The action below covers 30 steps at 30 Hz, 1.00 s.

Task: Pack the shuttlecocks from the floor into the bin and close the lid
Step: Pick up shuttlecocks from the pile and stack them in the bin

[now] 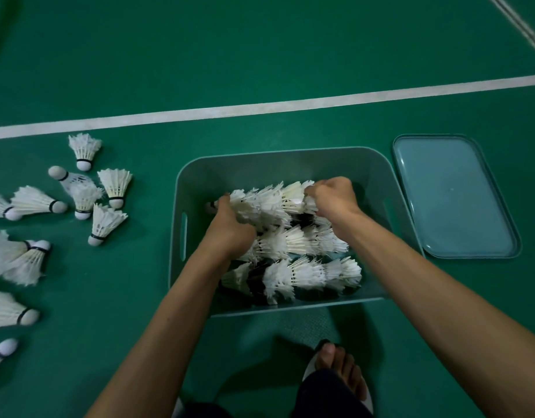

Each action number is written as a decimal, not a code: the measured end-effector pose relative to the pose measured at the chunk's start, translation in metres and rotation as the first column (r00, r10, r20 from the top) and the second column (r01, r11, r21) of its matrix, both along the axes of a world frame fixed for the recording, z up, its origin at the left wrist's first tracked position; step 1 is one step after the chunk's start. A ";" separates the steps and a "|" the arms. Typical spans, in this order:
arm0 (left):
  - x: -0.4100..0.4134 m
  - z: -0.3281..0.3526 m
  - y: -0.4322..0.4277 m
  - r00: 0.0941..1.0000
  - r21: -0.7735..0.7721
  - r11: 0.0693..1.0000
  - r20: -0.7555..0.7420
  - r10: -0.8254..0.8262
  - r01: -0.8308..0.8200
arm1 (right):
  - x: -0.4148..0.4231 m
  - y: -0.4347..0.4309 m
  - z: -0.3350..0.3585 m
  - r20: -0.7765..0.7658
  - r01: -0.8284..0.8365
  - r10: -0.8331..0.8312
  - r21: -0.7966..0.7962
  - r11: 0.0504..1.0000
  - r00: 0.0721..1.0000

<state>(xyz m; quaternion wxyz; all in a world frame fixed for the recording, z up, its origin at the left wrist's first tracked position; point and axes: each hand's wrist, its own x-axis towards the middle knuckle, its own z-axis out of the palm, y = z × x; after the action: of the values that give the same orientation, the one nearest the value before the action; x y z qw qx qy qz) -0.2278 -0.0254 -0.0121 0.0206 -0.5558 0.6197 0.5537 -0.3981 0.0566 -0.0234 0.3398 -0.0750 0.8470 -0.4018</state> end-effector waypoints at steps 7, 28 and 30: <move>0.004 0.017 0.006 0.993 -0.036 0.994 0.060 -0.098 0.101 | -0.003 0.009 0.003 0.058 0.063 -0.063 0.013 0.998 0.996; 0.216 -0.013 -0.094 0.920 -0.498 0.857 0.261 0.294 -0.132 | 0.203 -0.172 0.065 -0.331 -0.681 0.611 -0.161 0.714 0.719; 0.219 -0.036 -0.108 0.895 -0.545 0.827 0.288 0.340 -0.139 | 0.203 -0.197 0.051 -0.299 -0.739 0.700 -0.027 0.673 0.648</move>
<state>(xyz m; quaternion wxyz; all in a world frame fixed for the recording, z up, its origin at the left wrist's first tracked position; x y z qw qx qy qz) -0.0085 -0.1335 -0.0483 -0.0812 -0.7105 0.6521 0.2519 -0.1955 -0.1404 0.0276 0.3492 -0.4831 0.7522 -0.2807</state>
